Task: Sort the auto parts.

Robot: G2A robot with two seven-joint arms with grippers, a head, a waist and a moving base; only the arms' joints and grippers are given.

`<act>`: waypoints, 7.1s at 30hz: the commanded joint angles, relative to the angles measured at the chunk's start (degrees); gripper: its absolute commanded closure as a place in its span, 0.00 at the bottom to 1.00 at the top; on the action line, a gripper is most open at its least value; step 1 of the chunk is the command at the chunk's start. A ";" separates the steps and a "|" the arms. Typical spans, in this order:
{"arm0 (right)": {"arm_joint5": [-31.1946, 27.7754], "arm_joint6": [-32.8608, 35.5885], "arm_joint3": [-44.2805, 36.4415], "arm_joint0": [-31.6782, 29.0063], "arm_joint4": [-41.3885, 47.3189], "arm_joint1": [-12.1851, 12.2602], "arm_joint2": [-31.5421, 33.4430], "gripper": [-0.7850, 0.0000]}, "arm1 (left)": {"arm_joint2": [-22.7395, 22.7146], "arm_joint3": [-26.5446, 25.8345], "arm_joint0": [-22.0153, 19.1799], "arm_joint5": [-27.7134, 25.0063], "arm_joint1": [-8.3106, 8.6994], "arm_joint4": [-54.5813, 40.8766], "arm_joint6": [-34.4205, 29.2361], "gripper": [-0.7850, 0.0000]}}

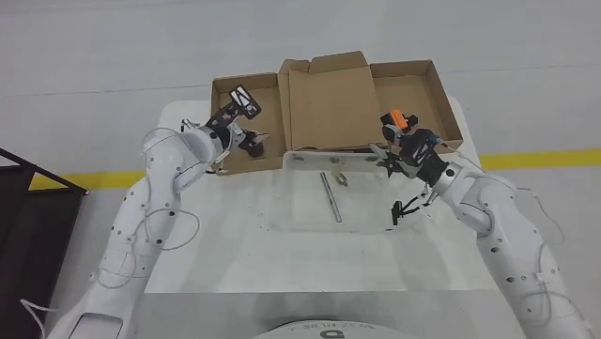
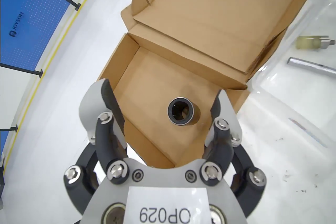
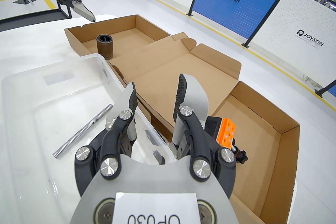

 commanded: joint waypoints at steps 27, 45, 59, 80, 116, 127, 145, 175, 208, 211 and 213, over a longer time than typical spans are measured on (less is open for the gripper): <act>0.00 0.00 0.00 0.00 0.00 0.00 0.00 0.61 | 13.02 -6.94 2.39 -11.81 -0.36 4.88 6.36 0.00; 0.00 0.00 0.00 0.00 0.00 0.00 0.00 0.79 | 33.61 7.38 -9.08 -7.36 -6.72 1.35 1.87 0.00; 0.00 0.00 0.00 0.00 0.00 0.00 0.00 0.80 | 33.01 9.83 -8.00 4.43 -7.93 0.62 -2.65 0.00; 0.00 0.00 0.00 0.00 0.00 0.00 0.00 0.88 | 33.73 16.57 -9.27 2.12 -9.58 -4.29 -1.87 0.03; 0.00 0.00 0.00 0.00 0.00 0.00 0.00 0.87 | 31.06 17.52 -8.09 6.27 -10.50 -0.33 6.85 0.21; 0.00 0.00 0.00 0.00 0.00 0.00 0.00 0.86 | 32.39 22.28 -9.66 5.72 -11.68 -1.13 7.10 0.16; 0.00 0.00 0.00 0.00 0.00 0.00 0.00 0.82 | 32.39 23.01 -8.82 5.83 -11.62 0.78 12.64 0.00; 0.00 0.00 0.00 0.00 0.00 0.00 0.00 0.80 | 36.30 34.87 -12.28 8.14 -15.72 3.54 22.37 1.00; 0.00 0.00 0.00 0.00 0.00 0.00 0.00 0.81 | 6.58 -7.82 8.69 2.31 -4.97 12.63 14.53 1.00; 0.00 0.00 0.00 0.00 0.00 0.00 0.00 0.81 | 0.46 -8.10 10.27 2.42 -4.11 11.48 13.56 1.00; 0.00 0.00 0.00 0.00 0.00 0.00 0.00 0.81 | -2.72 -6.26 10.30 2.79 -3.77 10.27 12.72 1.00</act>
